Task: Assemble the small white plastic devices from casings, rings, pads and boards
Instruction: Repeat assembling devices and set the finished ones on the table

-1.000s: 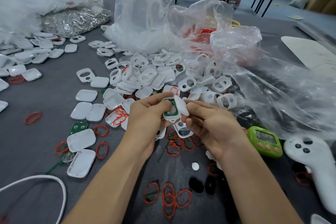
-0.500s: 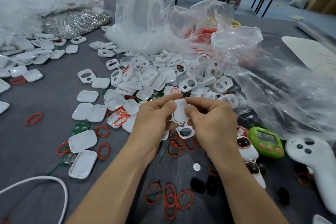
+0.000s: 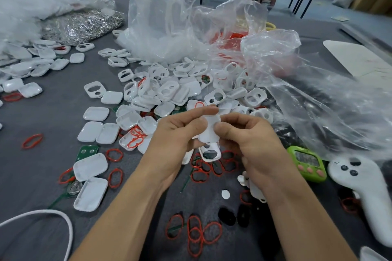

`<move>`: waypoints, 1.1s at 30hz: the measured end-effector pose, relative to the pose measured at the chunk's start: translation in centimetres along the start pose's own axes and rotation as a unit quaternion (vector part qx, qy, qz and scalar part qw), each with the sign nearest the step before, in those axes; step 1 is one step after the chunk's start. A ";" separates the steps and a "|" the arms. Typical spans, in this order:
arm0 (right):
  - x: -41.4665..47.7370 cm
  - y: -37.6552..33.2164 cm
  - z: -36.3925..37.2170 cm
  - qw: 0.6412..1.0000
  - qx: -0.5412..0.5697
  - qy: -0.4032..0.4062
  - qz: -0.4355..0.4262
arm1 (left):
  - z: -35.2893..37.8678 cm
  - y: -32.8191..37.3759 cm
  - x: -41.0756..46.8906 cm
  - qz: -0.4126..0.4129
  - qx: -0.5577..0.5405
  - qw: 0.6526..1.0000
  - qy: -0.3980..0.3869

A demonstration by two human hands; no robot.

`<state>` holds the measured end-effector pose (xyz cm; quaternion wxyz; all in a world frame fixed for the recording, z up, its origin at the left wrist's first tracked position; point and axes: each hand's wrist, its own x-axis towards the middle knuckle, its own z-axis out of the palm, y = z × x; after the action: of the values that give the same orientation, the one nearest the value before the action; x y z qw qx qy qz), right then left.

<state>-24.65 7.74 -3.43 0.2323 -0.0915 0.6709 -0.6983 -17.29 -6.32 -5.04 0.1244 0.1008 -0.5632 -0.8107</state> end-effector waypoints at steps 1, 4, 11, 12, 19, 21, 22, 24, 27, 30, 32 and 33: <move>-0.1 0.0 0.0 0.999 -0.022 0.011 -0.021 | -0.1 -0.1 -0.1 0.012 0.030 0.999 0.007; -0.2 0.1 0.1 0.990 -0.096 0.053 -0.085 | 0.0 -0.6 -0.1 0.045 0.129 0.988 0.066; -0.1 0.6 0.1 0.982 -0.099 0.085 -0.134 | 0.3 -1.0 -0.2 0.099 0.133 0.982 0.093; -0.1 0.5 0.1 0.985 -0.079 0.076 -0.130 | 0.4 -0.9 -0.3 0.100 0.120 0.983 0.094; -0.3 0.4 0.9 0.995 -0.049 0.022 -0.079 | 1.2 -0.8 -0.2 0.060 -0.015 0.990 0.127; -0.4 0.3 0.8 0.992 -0.069 0.033 -0.099 | 1.1 -0.6 -0.3 0.057 0.000 0.990 0.126; -0.5 0.3 0.8 0.990 -0.080 0.038 -0.111 | 1.0 -0.5 -0.3 0.060 0.016 0.989 0.133; -0.7 0.3 0.7 0.986 -0.094 0.040 -0.130 | 0.9 -0.4 -0.3 0.070 0.028 0.986 0.148; -0.9 0.2 0.8 0.983 -0.107 0.037 -0.145 | 0.9 -0.3 -0.5 0.075 0.012 0.986 0.150; -1.1 0.3 0.8 0.979 -0.124 0.059 -0.147 | 1.0 -0.3 -0.7 0.085 0.041 0.983 0.157; -1.2 0.4 1.0 0.974 -0.140 0.078 -0.162 | 1.0 -0.3 -0.6 0.091 0.061 0.980 0.165; -1.3 0.4 1.0 0.970 -0.149 0.083 -0.174 | 1.0 -0.3 -0.6 0.090 0.067 0.979 0.172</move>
<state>-23.01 7.37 -3.52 0.0342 -0.1821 0.7582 -0.6252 -17.04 -5.19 -4.98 0.2851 0.1958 -0.5933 -0.7269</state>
